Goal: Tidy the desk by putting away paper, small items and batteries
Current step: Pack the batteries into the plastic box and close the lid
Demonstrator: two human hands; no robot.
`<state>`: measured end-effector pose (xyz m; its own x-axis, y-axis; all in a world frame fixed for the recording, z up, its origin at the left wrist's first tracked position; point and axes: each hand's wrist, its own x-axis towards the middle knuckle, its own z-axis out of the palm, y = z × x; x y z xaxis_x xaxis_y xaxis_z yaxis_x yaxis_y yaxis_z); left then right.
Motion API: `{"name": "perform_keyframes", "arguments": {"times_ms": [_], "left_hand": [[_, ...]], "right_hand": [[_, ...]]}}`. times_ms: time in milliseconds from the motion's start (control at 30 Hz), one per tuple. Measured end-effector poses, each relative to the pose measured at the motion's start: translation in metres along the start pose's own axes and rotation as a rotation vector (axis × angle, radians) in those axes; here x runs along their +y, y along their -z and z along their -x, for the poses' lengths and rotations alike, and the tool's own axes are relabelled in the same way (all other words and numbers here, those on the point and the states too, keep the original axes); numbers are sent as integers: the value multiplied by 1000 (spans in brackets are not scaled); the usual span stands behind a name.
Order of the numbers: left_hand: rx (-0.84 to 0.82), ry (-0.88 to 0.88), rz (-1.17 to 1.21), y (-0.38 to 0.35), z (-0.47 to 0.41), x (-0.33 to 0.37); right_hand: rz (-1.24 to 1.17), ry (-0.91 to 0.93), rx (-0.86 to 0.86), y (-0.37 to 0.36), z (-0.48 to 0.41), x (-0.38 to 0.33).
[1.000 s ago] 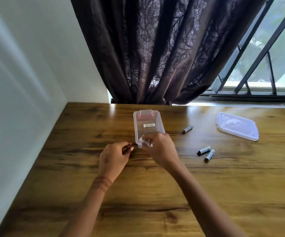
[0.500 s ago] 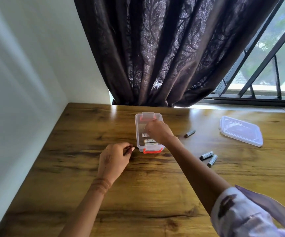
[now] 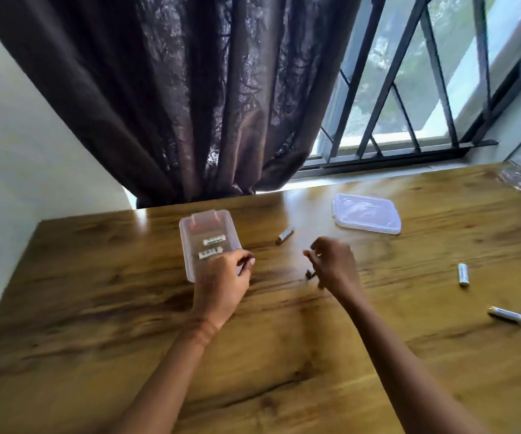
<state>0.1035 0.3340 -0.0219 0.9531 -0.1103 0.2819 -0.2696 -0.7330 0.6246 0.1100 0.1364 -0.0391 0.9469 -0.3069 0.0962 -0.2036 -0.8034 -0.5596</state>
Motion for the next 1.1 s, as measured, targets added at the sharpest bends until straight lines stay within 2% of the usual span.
{"name": "perform_keyframes", "arguments": {"times_ms": [100, 367, 500, 733, 1100], "left_hand": [[-75, -13, -8, -27, -14, 16], [-200, 49, -62, -88, -61, 32], [-258, 89, -79, -104, -80, 32], [-304, 99, -132, -127, -95, 30], [-242, 85, -193, -125, -78, 23]], "right_hand": [[19, -241, 33, 2, 8, 26], [15, -373, -39, -10, 0, 20], [6, -384, -82, -16, -9, 18], [-106, -369, -10, -28, -15, 25], [-201, -230, -8, -31, -15, 34]]}}
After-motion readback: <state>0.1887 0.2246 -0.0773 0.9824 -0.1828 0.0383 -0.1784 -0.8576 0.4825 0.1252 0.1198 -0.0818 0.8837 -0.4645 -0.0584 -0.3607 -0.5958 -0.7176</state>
